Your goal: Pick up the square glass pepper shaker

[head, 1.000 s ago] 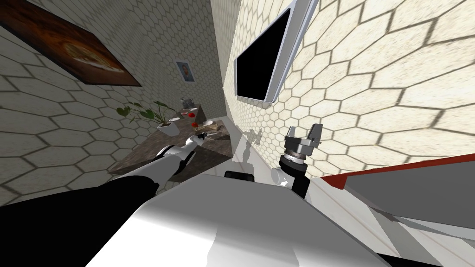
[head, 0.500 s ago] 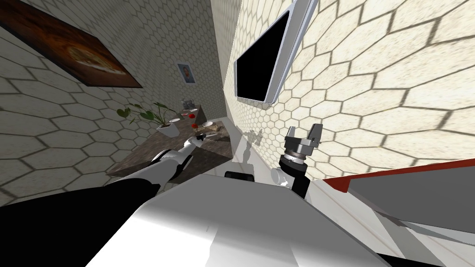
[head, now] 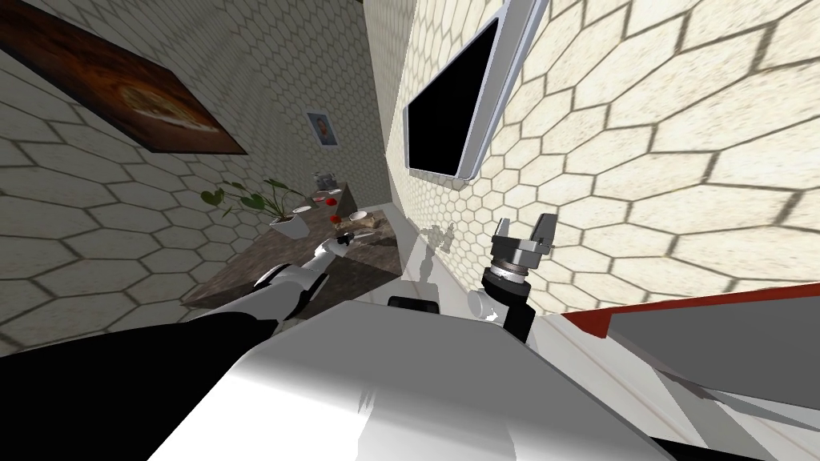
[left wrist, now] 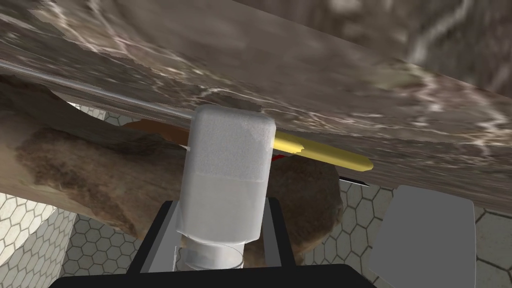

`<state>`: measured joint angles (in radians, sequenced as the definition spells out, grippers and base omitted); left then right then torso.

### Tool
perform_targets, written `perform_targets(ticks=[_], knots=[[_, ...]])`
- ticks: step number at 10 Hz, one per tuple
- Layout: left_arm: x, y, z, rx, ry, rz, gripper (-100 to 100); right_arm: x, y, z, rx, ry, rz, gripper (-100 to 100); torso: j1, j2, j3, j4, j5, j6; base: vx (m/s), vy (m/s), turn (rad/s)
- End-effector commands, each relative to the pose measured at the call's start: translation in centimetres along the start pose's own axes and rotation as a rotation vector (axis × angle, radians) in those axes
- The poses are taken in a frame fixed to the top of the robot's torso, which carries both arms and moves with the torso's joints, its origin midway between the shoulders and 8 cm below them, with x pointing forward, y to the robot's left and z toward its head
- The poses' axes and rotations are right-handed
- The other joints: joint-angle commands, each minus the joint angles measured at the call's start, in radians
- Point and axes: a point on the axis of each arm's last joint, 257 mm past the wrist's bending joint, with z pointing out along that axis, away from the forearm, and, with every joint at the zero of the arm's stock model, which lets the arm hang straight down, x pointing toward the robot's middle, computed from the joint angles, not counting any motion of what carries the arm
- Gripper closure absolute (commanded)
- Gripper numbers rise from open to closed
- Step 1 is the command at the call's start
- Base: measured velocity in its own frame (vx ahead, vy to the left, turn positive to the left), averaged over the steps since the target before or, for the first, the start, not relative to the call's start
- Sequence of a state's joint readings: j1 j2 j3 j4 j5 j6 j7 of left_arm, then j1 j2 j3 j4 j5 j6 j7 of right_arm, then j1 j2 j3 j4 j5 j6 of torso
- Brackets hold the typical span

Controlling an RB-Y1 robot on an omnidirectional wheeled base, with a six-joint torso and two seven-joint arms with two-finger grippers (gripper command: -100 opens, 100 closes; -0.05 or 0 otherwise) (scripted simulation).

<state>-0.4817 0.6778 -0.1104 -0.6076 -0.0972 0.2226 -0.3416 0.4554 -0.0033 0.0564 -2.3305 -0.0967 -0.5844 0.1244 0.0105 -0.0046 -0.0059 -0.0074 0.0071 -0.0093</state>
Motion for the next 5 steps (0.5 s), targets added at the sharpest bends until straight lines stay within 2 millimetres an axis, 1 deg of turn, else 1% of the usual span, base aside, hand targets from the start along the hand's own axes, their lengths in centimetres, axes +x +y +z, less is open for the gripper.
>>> perform_targets(ticks=[1, 3, 4, 5], knots=[[0.5, 0.6, -0.3, -0.006, 0.007, 0.004, 100, 0.0, 0.0, 0.0, 0.0, 0.0, 0.0, 0, 0.0, 0.0, 0.0, 0.0, 0.0, 0.0, 0.029, -0.006, 0.011], [-0.4, -1.4, -0.5, 0.033, -0.011, 0.003, 100, 0.0, 0.0, 0.0, 0.0, 0.0, 0.0, 0, 0.001, 0.001, 0.0, -0.001, 0.001, 0.0, -0.001, -0.001, 0.009], [0.3, 1.8, -0.8, -0.025, 0.006, -0.002, 100, 0.0, 0.0, 0.0, 0.0, 0.0, 0.0, 0, 0.001, 0.002, 0.001, 0.0, 0.001, 0.0, 0.046, 0.004, 0.001], [0.9, 1.9, -1.1, -0.015, 0.009, 0.005, 100, 0.0, 0.0, 0.0, 0.0, 0.0, 0.0, 0, 0.002, 0.0, 0.0, -0.001, 0.001, -0.001, 0.054, -0.004, 0.028]])
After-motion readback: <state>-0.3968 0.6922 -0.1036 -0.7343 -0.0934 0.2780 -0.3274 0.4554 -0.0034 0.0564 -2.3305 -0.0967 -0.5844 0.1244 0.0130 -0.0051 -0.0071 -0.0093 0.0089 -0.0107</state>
